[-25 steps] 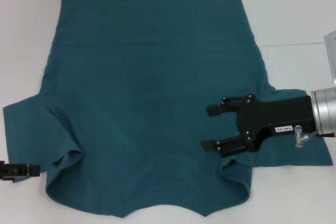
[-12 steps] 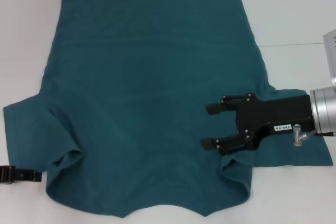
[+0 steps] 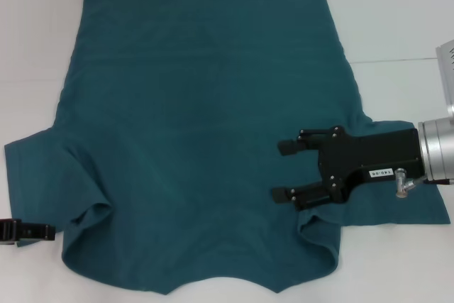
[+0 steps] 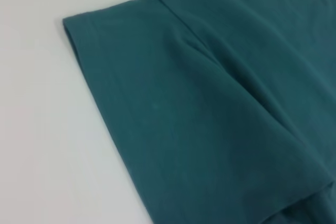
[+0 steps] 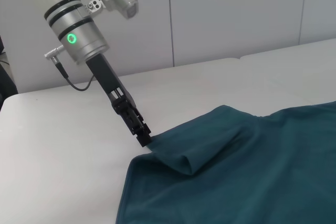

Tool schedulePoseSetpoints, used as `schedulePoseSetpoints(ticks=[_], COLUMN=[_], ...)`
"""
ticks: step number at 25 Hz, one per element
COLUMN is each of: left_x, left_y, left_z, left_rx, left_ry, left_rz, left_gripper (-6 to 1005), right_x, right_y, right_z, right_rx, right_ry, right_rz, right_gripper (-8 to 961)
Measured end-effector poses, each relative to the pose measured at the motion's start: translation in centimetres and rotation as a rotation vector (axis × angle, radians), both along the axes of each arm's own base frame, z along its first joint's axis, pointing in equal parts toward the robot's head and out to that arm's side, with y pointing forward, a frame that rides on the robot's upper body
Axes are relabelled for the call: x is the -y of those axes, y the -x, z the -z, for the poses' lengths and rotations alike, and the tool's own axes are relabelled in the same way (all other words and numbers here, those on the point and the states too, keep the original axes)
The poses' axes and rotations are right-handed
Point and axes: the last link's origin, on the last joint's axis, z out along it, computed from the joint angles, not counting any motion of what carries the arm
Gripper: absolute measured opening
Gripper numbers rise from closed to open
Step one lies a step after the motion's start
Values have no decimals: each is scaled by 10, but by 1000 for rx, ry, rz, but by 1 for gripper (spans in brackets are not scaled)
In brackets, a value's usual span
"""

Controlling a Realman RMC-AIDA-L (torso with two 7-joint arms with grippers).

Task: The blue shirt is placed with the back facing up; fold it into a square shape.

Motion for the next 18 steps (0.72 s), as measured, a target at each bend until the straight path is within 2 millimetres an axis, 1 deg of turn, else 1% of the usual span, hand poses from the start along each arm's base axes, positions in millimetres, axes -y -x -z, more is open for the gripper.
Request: schedulePoseSetpoints(ticks=[18], left_x=[-3], left_y=[2], left_z=[3], left_rx=[-36], left_ry=[-9], left_rz=[-6], left_gripper=[773], right_x=[-3], right_y=[3], right_z=[1], right_rx=[1], right_ry=[-5], right_rz=[-5], right_gripper=[916])
